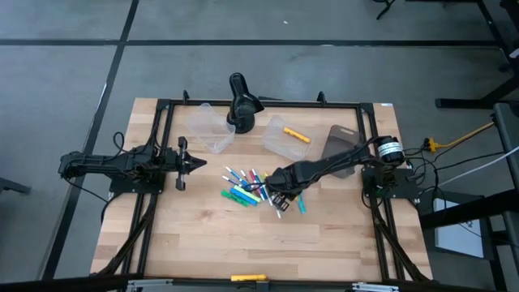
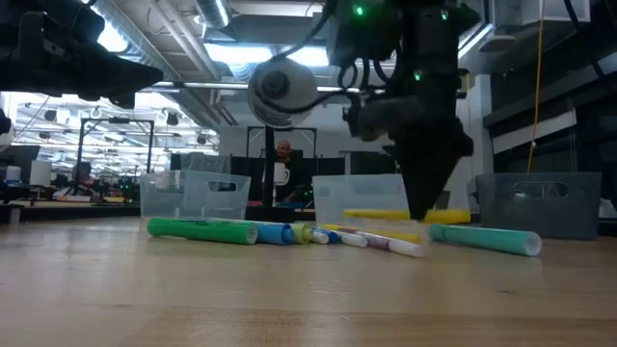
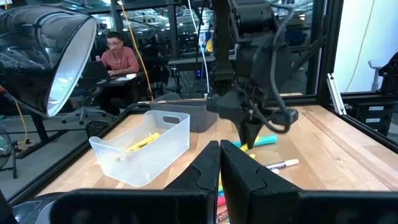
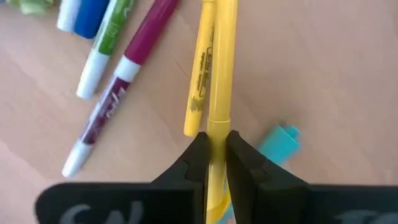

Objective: Pick & Place Markers
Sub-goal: Put the right yellow pen in the gray bin

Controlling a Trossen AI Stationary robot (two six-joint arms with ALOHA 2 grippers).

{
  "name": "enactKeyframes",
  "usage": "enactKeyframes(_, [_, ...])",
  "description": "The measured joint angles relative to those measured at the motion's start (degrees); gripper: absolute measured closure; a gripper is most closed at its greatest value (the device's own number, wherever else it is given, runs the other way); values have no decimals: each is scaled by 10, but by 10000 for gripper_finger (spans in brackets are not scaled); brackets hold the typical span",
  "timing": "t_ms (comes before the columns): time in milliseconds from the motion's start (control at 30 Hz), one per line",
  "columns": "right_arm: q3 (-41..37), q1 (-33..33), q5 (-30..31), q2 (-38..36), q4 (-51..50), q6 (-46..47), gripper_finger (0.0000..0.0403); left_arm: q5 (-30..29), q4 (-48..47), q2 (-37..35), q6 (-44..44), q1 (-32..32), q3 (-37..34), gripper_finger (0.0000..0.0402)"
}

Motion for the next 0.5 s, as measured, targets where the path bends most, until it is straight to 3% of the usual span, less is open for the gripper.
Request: enactKeyframes(500, [132,0,34,-1,-142,-59,371,0,0,0,0,0,0,392])
